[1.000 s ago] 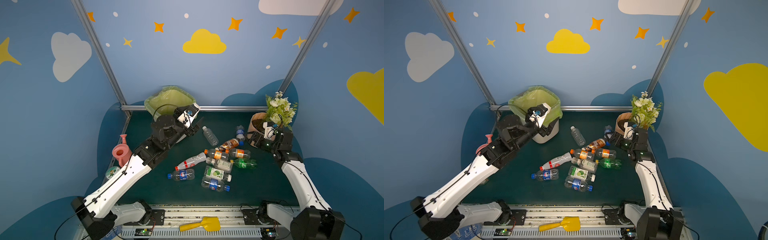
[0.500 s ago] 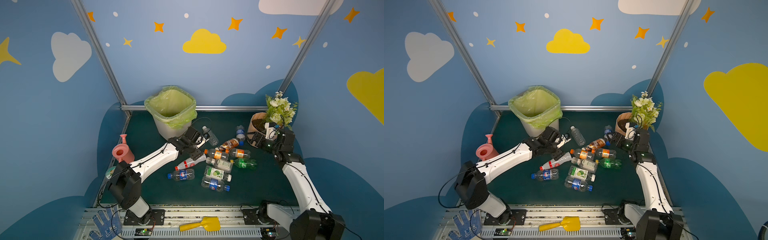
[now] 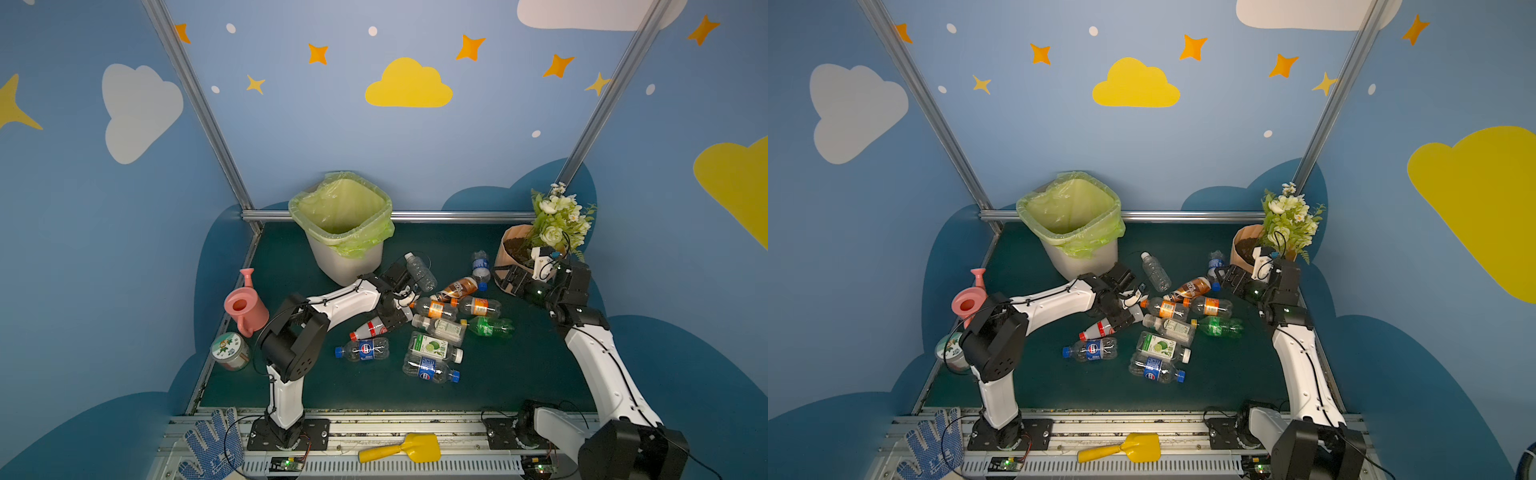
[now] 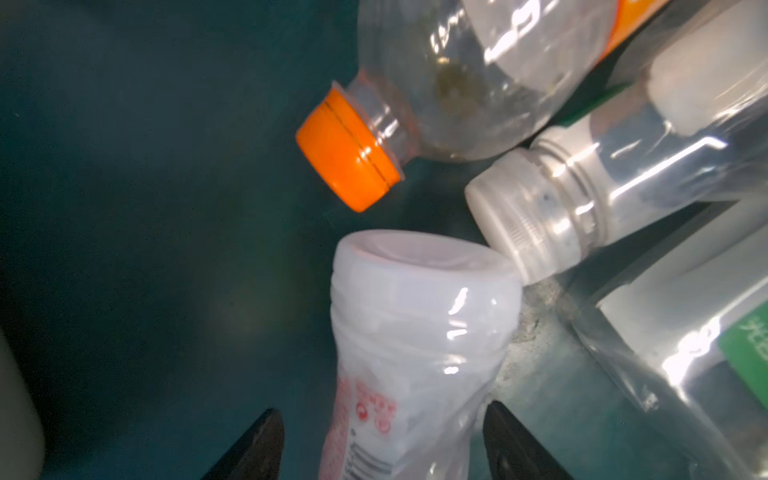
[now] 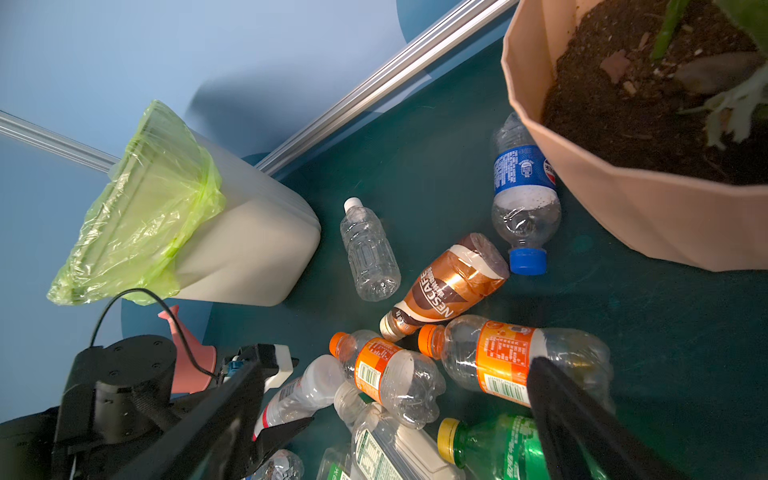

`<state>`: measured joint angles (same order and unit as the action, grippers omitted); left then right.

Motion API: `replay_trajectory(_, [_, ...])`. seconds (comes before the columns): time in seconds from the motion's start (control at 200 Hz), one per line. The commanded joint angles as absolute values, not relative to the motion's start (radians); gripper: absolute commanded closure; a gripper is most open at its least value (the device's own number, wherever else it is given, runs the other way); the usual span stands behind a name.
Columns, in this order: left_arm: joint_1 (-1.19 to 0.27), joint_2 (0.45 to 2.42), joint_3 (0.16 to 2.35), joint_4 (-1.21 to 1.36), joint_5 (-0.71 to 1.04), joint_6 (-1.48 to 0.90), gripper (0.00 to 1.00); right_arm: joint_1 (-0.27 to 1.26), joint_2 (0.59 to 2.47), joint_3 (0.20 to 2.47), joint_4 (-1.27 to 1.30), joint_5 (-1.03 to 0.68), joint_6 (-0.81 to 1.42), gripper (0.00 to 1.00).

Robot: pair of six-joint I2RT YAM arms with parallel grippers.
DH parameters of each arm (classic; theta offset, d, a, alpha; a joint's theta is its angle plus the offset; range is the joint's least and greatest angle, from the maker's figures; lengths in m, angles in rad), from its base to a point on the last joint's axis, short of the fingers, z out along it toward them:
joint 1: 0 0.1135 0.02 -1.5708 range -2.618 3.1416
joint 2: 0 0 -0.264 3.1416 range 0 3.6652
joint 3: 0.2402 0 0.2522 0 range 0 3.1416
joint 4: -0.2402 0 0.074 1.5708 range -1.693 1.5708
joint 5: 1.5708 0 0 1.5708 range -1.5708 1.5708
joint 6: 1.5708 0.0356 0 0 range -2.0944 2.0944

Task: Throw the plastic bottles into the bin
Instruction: 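Lower the left gripper onto the red-capped white bottle and close it, then lift the red-capped white bottle with the left gripper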

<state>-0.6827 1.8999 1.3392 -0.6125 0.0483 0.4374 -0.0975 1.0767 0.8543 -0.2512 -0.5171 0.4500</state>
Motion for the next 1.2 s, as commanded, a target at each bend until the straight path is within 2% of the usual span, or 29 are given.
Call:
replay_trajectory(0.0, [-0.678,1.917,1.368,-0.649,0.067,0.458,0.26,-0.105,1.055,0.845,-0.261,-0.526,0.449,0.03])
replay_trajectory(0.175, [-0.676,1.949,1.379,-0.658,0.069,0.464,0.32,-0.112,1.058,0.847,-0.258,-0.533,0.451,0.03])
replay_trajectory(0.32, [-0.667,1.954,1.374,-0.646,0.070,0.462,0.46,-0.120,1.055,0.848,-0.260,-0.535,0.451,0.03])
replay_trajectory(0.506, [-0.661,1.936,1.373,-0.646,0.072,0.471,0.58,-0.126,1.057,0.847,-0.261,-0.536,0.457,0.03])
replay_trajectory(0.641, [-0.661,1.918,1.377,-0.646,0.072,0.474,0.63,-0.129,1.060,0.844,-0.256,-0.536,0.462,0.03])
replay_trajectory(1.196, [-0.659,1.727,1.516,-0.543,-0.037,0.551,0.61,-0.134,1.055,0.833,-0.250,-0.537,0.462,0.03])
